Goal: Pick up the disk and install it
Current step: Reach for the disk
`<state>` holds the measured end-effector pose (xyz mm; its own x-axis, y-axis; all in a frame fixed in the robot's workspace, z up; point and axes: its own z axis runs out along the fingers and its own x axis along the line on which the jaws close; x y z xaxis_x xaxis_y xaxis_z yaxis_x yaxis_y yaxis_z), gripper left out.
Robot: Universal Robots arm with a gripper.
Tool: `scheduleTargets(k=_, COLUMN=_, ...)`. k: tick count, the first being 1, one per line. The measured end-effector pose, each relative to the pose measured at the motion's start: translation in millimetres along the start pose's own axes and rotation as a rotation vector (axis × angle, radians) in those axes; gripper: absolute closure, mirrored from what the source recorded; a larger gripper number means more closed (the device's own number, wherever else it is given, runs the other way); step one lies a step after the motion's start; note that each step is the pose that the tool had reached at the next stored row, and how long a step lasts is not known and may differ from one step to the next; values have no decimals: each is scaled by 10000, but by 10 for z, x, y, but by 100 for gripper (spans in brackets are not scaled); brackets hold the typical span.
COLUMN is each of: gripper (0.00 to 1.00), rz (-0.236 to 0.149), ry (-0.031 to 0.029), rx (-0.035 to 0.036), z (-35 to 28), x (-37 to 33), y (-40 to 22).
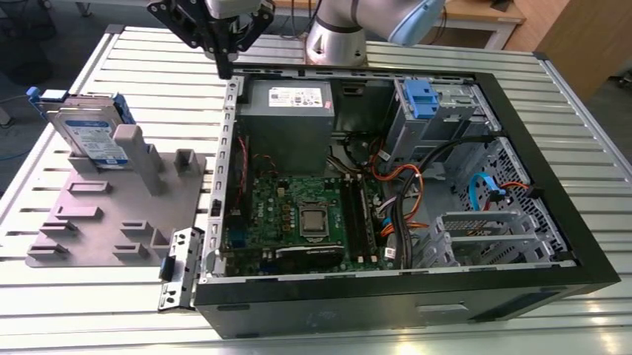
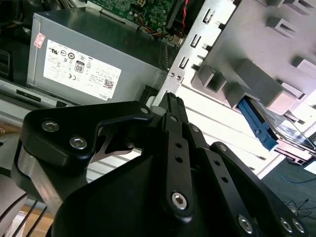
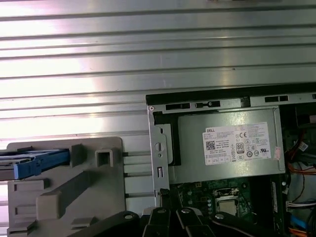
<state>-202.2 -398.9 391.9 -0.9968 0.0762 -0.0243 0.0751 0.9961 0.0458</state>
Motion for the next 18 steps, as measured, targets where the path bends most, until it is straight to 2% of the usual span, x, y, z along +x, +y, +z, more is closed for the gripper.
scheduleTargets(k=14, gripper=89, rz=1, ry=-1, rx=-1, z=20, x=314, y=-25)
scheduleTargets(k=18, gripper=89, rz=0, ry=0, rx=0, z=21, x=357, y=-28)
